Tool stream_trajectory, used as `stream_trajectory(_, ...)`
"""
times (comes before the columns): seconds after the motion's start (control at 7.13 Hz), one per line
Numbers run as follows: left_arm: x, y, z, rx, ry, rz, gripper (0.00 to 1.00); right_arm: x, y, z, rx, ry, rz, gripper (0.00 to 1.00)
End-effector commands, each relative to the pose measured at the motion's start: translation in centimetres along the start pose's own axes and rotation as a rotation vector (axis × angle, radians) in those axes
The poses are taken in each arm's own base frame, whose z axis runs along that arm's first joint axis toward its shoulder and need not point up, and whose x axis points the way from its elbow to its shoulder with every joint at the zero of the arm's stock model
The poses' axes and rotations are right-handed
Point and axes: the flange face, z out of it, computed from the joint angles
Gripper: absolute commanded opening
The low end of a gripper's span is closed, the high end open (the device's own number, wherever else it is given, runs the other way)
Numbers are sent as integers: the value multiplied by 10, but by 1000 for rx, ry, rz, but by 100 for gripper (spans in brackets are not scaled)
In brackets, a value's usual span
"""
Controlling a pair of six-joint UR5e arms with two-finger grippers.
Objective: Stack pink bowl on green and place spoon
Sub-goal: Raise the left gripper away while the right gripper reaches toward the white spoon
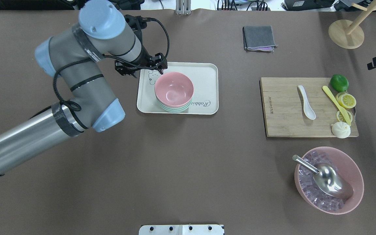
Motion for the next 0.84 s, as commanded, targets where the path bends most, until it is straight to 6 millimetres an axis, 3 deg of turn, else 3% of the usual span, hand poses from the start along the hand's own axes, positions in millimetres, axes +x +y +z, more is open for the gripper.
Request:
stream_trajectory(0.0,-108,-30,-45,-45,16,150,98,-39,-16,8,2,-23,101,99)
stream_trajectory(0.28,-248,-50,-81,-60,-17,295,98,-113,-30,47,20,16,164,97)
stream_trajectory(0.42,-304,-56,-95,-60,-40,342,98,-152,-26,70,43,52,173,94)
stream_trajectory(0.56,-338,-58,-102,-58,-63,364,98,-181,-15,92,51,75,187,87)
stream_trajectory(0.7,-351,-58,-105,-55,-72,359,98,-200,-2,109,59,98,195,73)
